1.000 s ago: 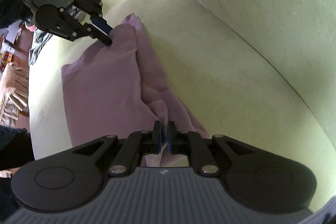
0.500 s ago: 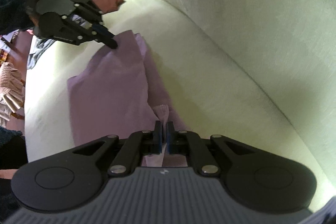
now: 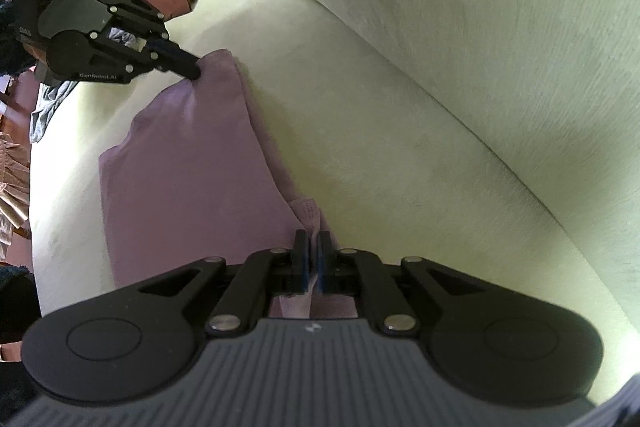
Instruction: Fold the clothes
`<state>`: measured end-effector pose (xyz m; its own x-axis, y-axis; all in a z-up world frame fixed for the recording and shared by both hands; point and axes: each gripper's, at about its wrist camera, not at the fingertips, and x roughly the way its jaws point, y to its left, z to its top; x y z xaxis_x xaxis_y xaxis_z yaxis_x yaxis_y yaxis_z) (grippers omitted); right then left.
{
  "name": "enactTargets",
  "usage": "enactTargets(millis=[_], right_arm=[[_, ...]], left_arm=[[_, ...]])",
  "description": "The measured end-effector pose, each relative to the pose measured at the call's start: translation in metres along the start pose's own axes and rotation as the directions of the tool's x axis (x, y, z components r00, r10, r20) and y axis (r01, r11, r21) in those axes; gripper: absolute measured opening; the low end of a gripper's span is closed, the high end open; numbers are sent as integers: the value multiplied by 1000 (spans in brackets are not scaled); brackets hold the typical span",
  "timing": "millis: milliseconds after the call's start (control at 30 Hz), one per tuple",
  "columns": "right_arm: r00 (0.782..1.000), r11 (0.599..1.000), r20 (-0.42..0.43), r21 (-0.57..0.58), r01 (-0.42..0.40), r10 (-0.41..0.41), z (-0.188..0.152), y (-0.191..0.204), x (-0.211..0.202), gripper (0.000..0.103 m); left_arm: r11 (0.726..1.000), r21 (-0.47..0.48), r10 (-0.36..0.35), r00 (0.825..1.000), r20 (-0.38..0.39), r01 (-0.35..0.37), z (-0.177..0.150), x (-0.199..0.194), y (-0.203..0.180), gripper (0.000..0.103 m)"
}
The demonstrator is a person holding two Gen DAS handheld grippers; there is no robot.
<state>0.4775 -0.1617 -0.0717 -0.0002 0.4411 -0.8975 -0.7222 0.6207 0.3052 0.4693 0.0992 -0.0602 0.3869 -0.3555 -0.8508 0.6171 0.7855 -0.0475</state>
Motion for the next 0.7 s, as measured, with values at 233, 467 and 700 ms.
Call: enactTargets(millis=[233, 467, 700], right_arm=[[987, 988, 96, 95, 123, -132, -13, -2, -25, 52], [984, 986, 130, 130, 105, -122, -51, 13, -47, 29], [991, 994, 108, -57, 88, -82, -28, 34, -25, 23]], left_arm=[[998, -56, 16, 999, 41, -14, 10, -21, -2, 0], [999, -30, -38, 997, 69, 40, 29, -36, -38, 0], [992, 102, -72, 997, 8, 71, 36, -4, -60, 0]])
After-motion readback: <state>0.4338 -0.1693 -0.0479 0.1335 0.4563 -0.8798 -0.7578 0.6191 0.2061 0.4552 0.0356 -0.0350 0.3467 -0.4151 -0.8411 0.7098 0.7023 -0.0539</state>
